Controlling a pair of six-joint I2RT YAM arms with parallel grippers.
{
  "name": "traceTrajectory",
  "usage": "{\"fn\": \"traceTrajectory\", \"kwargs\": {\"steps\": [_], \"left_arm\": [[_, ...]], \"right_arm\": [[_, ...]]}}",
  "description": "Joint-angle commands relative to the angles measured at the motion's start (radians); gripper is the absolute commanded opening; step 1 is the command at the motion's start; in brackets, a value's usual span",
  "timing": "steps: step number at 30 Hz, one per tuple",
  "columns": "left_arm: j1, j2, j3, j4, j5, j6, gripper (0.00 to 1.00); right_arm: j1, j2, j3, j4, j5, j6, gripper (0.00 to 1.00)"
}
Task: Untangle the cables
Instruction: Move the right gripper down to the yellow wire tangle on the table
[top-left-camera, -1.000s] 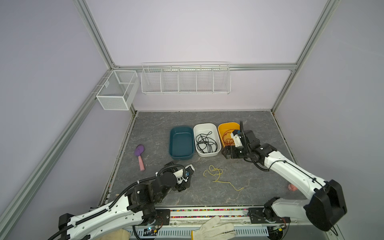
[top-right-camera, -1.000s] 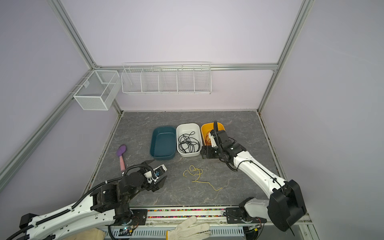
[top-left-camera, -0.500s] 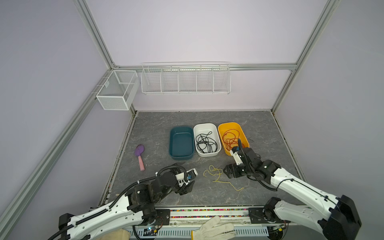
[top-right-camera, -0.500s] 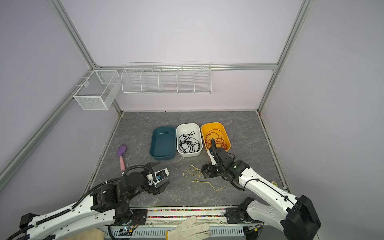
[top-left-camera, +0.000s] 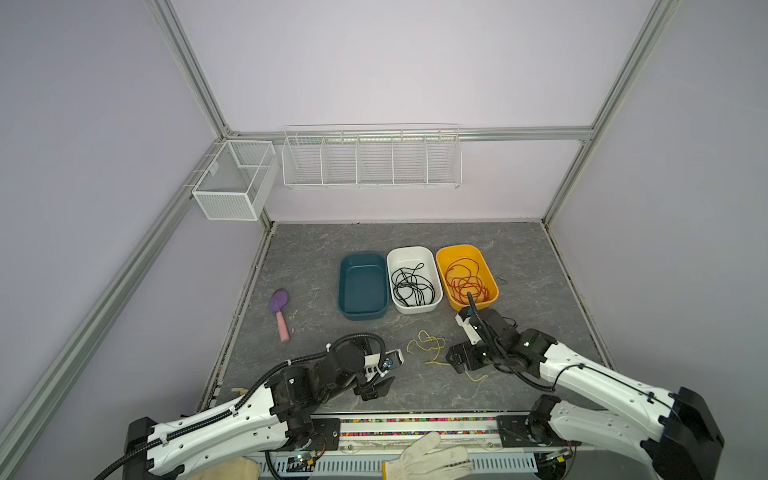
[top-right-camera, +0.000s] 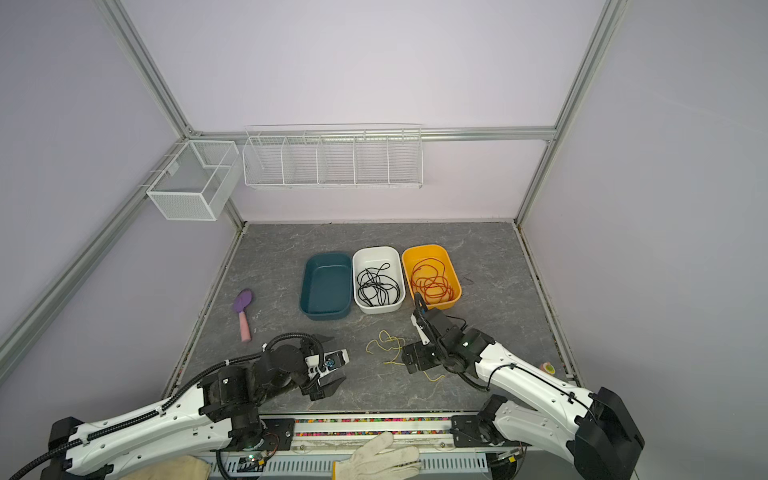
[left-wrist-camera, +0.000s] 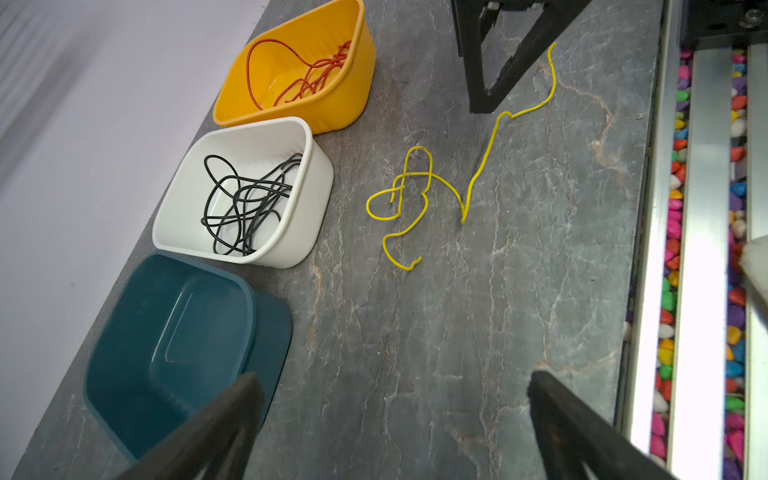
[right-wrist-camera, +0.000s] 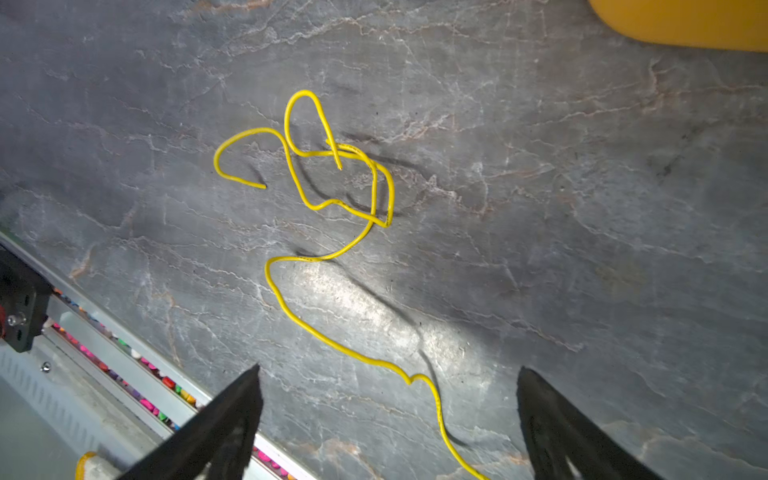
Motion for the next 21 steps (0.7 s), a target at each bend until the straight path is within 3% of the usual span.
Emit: {"fn": "traceTrajectory", "kwargs": {"steps": [1, 15, 21], "left_arm": [[0.005, -0.016, -0.017, 0.026, 0.043, -0.028, 0.99], [0.004, -0.011, -0.022, 0.019, 0.044, -0.034, 1.00], [0.005, -0.012, -0.024, 0.017, 0.047, -0.033, 1.00]], "right_arm": [[0.018, 0.026, -0.013, 0.011, 0.012, -0.012, 1.00], [0.091, 0.113, -0.011, 0.040, 0.039, -0.046, 0.77], [0.115, 0.175, -0.005, 0.063, 0.056, -0.056, 0.75]]}}
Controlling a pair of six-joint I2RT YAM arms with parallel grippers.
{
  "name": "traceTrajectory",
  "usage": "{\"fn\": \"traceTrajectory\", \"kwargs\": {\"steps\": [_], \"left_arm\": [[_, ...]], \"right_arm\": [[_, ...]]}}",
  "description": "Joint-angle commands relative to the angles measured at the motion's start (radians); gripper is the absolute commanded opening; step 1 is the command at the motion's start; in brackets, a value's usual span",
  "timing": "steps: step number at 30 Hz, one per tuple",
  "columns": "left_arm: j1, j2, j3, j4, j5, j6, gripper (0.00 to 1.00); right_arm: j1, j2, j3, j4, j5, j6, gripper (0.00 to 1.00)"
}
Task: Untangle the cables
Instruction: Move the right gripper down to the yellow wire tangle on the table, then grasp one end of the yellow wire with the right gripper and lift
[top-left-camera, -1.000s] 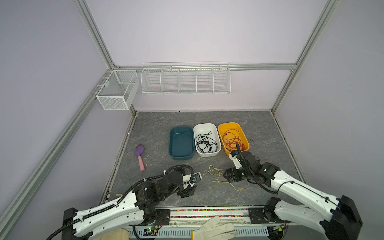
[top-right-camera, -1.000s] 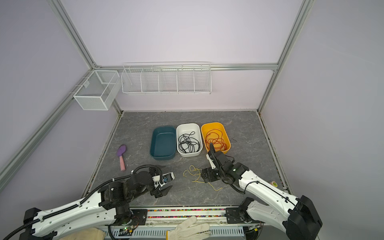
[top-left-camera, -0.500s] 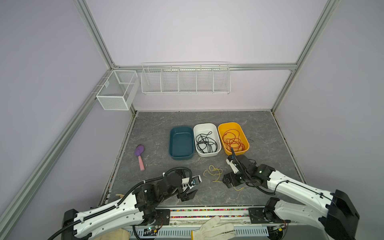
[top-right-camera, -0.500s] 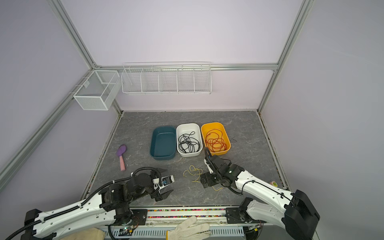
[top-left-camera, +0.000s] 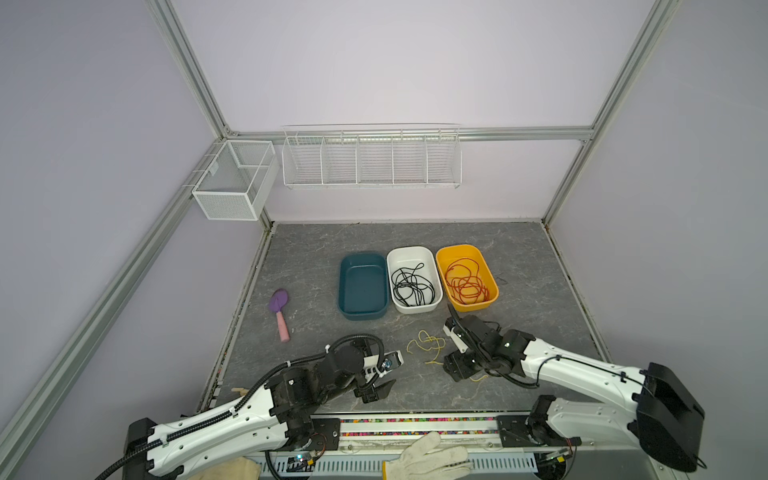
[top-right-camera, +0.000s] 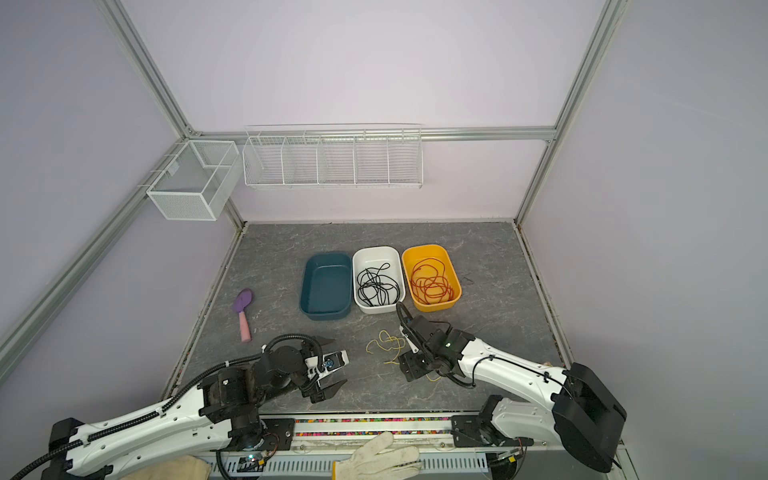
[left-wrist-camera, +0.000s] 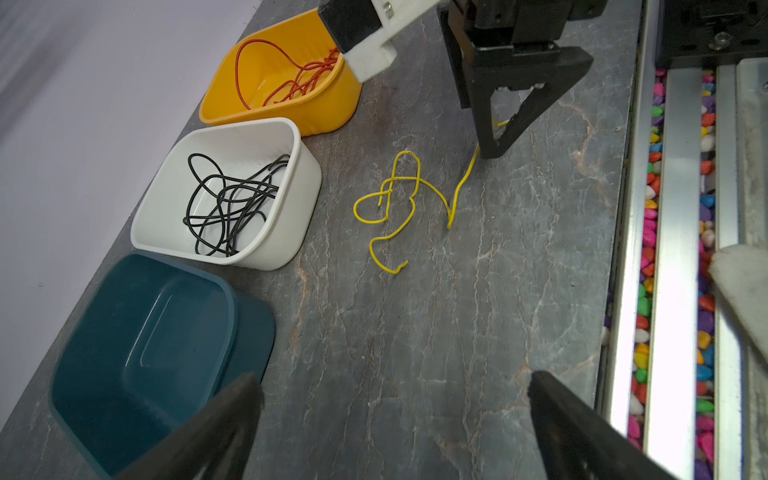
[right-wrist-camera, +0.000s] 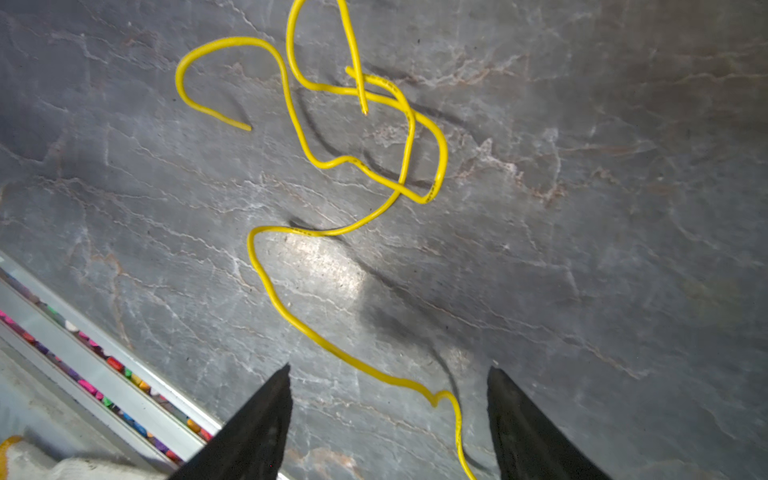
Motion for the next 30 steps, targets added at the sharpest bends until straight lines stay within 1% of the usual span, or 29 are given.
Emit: {"fn": "traceTrajectory", "kwargs": {"steps": [1, 5, 8, 10, 14, 16, 22, 23, 24, 30], "left_arm": [[0.005, -0.007, -0.012, 0.009, 0.022, -0.008, 1.00], [0.005, -0.013, -0.014, 0.007, 0.027, -0.007, 1.00], [0.005, -0.015, -0.016, 0.008, 0.026, -0.007, 1.00], [0.005, -0.016, -0.015, 0.008, 0.026, -0.007, 1.00], [0.005, -0.028, -0.018, 0.006, 0.022, -0.007, 1.00], [0.005, -0.030, -0.018, 0.006, 0.021, -0.006, 0.99], [0.005, -0.030, -0.016, 0.001, 0.021, -0.005, 0.99], [0.005, -0.033, -0.017, 0.000, 0.020, -0.005, 0.99], [0.004, -0.037, -0.017, -0.001, 0.022, -0.006, 0.99], [0.005, -0.053, -0.020, -0.001, 0.020, -0.005, 0.99]], "right_arm": [[0.017, 0.035, -0.005, 0.026, 0.026, -0.020, 0.74], [0.032, 0.072, 0.008, 0.036, 0.038, -0.027, 0.72], [0.047, 0.099, 0.018, 0.043, 0.055, -0.028, 0.67], [0.056, 0.121, 0.029, 0.044, 0.063, -0.030, 0.59], [0.072, 0.163, 0.044, 0.043, 0.079, -0.037, 0.49], [0.077, 0.181, 0.054, 0.036, 0.082, -0.040, 0.41], [0.097, 0.168, 0.077, -0.001, 0.094, -0.044, 0.22], [0.100, 0.159, 0.080, -0.008, 0.095, -0.046, 0.12], [0.100, 0.147, 0.086, -0.017, 0.096, -0.047, 0.07], [0.101, 0.070, 0.105, -0.060, 0.054, -0.061, 0.07]]}}
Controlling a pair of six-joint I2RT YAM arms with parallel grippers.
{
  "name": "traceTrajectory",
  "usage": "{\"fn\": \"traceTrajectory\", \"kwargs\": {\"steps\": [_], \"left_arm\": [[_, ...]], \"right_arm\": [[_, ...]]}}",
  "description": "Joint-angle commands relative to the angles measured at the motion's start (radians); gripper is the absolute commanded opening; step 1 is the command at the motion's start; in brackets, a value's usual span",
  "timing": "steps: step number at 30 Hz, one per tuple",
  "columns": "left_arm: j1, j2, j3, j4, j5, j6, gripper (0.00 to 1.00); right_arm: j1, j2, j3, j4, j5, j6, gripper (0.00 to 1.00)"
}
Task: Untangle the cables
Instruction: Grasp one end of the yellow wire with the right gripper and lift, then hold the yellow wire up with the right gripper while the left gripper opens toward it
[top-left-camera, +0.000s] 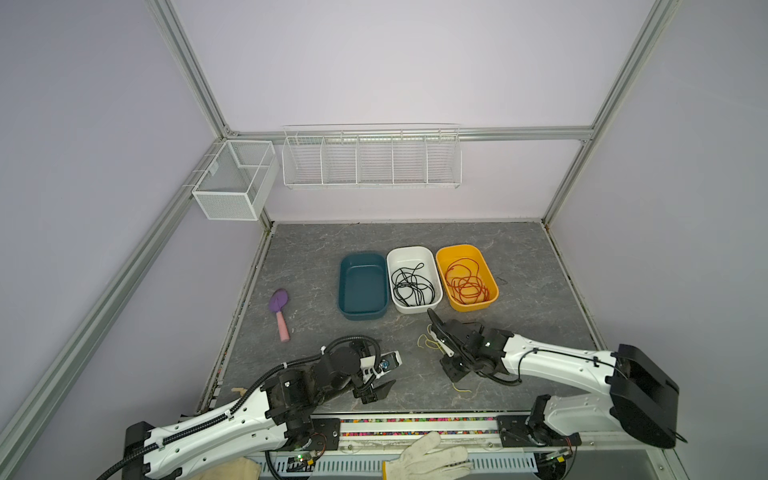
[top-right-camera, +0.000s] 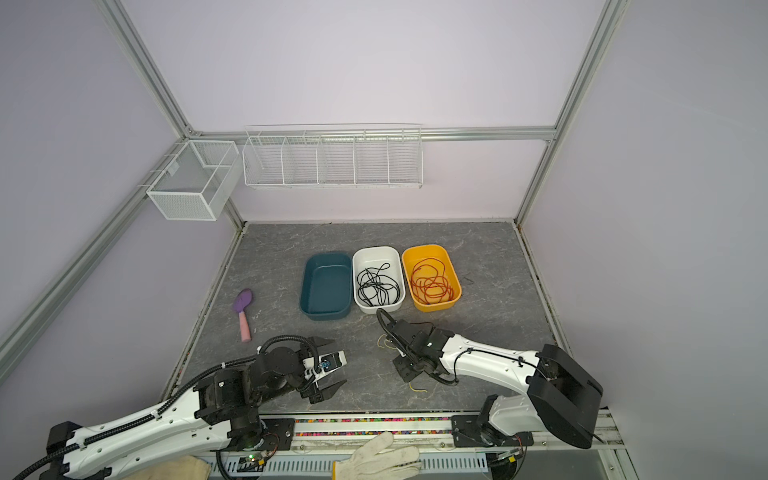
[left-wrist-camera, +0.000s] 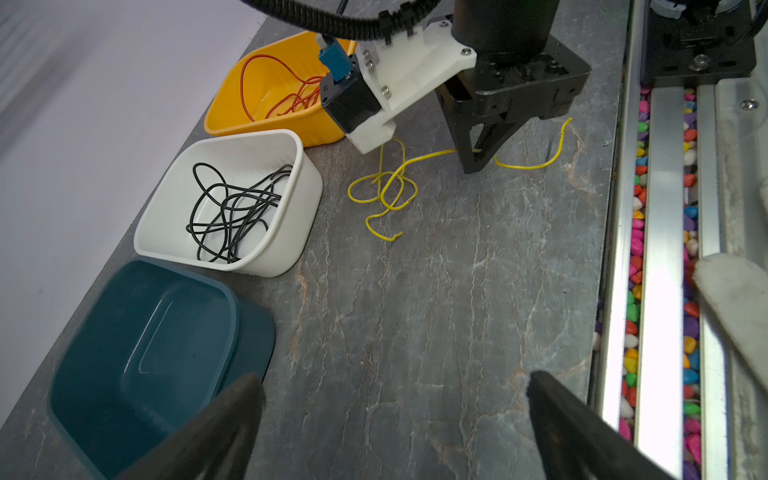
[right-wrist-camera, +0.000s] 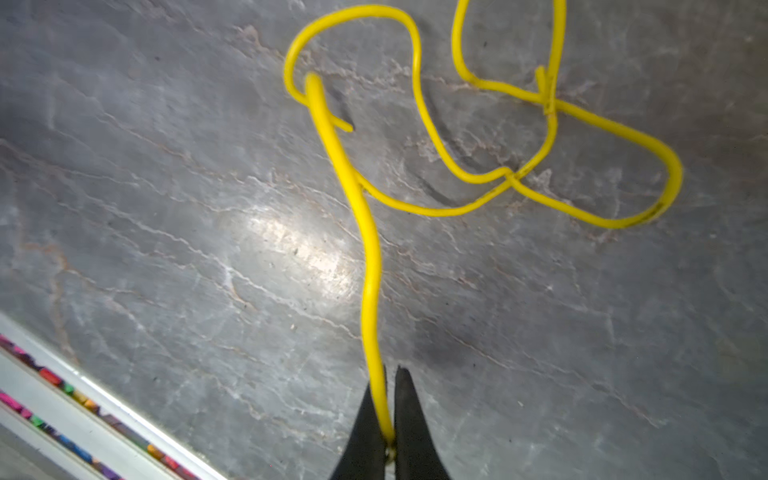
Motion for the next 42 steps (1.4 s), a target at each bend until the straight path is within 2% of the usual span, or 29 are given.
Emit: {"fn": "traceTrajectory", "kwargs": {"steps": [1, 12, 20, 24, 28, 32, 35, 37, 42], "left_arm": [[0.005, -0.012, -0.014, -0.003, 0.006, -0.001, 0.99], [0.005, -0.024, -0.013, -0.003, 0.007, -0.003, 0.98], [0.005, -0.038, -0.010, 0.005, 0.033, -0.010, 0.98], [0.005, -0.070, 0.008, 0.051, 0.029, -0.061, 0.99], [0.004, -0.107, 0.091, 0.100, -0.022, -0.253, 1.00], [0.005, -0.143, 0.122, 0.189, -0.091, -0.546, 1.00], [0.005, -0.173, 0.055, 0.322, -0.133, -0.789, 1.00], [0.004, -0.177, -0.011, 0.433, -0.130, -0.904, 1.00], [0.005, -0.147, -0.094, 0.544, -0.210, -1.118, 1.00]], "right_arm": [[0.008, -0.060, 0.031, -0.054, -0.031, -0.019, 0.07], [0.008, -0.268, 0.129, -0.146, -0.124, -0.034, 0.07], [0.001, -0.287, 0.212, -0.138, -0.207, -0.039, 0.07], [-0.010, -0.291, 0.234, -0.099, -0.280, -0.032, 0.07], [-0.020, -0.307, 0.238, -0.061, -0.340, -0.020, 0.07], [-0.025, -0.338, 0.234, -0.036, -0.386, -0.013, 0.07], [-0.029, -0.361, 0.231, -0.019, -0.405, -0.013, 0.07], [-0.029, -0.370, 0.230, -0.007, -0.419, -0.018, 0.07], [-0.030, -0.373, 0.234, 0.003, -0.439, -0.022, 0.07]]}}
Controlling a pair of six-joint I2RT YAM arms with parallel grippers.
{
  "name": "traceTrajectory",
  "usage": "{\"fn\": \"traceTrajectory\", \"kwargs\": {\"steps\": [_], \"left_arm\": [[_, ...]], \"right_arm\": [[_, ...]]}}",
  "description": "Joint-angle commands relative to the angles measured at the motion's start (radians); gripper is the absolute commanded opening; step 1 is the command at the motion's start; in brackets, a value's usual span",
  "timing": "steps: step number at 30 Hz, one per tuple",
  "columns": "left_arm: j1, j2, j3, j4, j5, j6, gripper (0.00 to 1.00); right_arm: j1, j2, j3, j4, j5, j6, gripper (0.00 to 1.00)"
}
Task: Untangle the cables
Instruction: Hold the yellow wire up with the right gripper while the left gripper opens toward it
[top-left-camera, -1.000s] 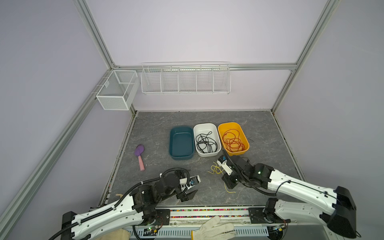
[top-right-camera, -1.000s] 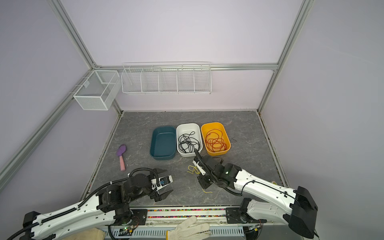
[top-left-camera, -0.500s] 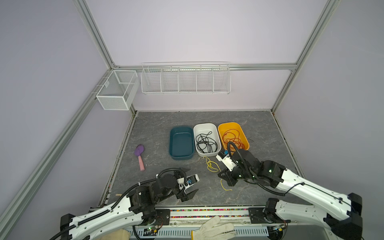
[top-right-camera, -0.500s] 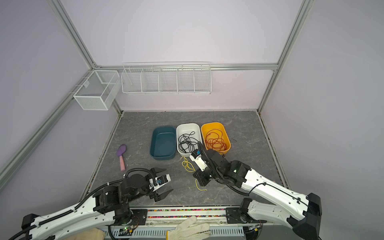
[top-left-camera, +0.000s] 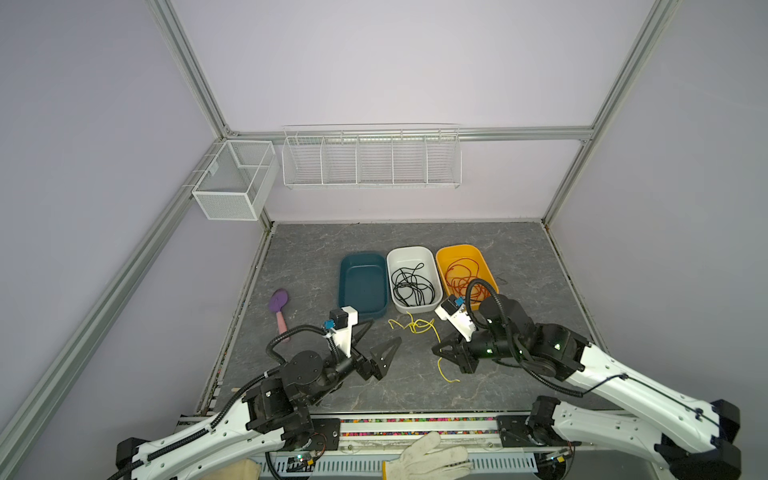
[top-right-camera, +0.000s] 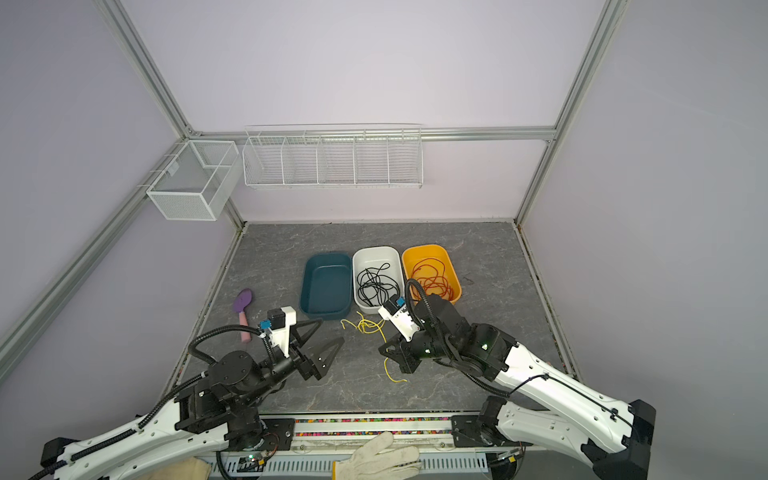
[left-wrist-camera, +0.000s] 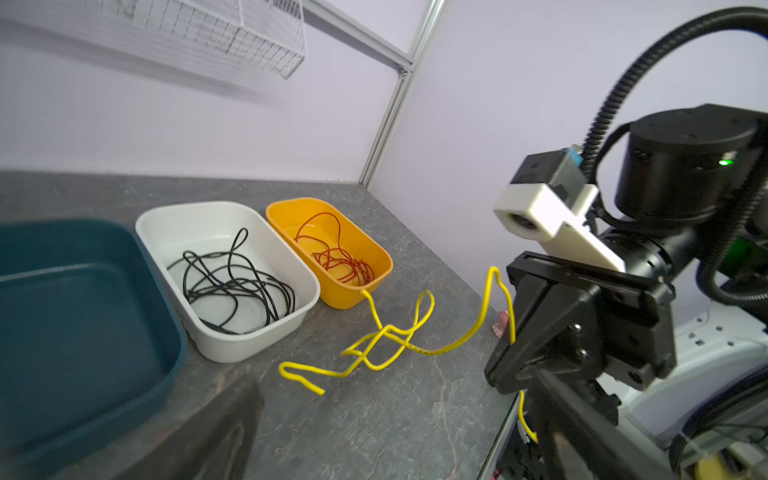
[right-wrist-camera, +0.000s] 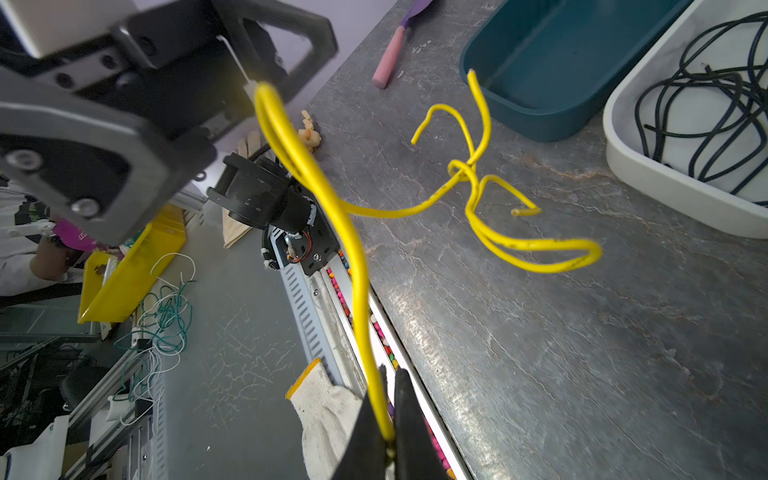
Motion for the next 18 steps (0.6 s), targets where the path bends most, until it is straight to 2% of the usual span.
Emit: {"fn": "traceTrajectory", "kwargs": {"steps": [1, 8, 12, 13, 18], "left_arm": [[0.003, 0.011, -0.058, 0.168, -0.070, -0.255, 1.00], [0.003, 0.037, -0.190, 0.322, -0.166, -0.607, 1.00], [0.003, 0.045, -0.202, 0.334, -0.185, -0.671, 0.96], [0.002, 0.050, -0.241, 0.348, -0.184, -0.678, 0.94], [0.003, 0.090, -0.245, 0.417, -0.150, -0.684, 0.90]], "right_arm": [[-0.008, -0.013, 0.014, 0.034, -0.042, -0.007, 0.07], [-0.008, -0.044, 0.004, 0.045, -0.039, -0.003, 0.07], [-0.007, -0.055, 0.000, 0.051, -0.047, 0.001, 0.07], [-0.008, -0.055, 0.000, 0.054, -0.050, 0.002, 0.07], [-0.007, -0.060, -0.008, 0.067, -0.050, 0.004, 0.07]]}}
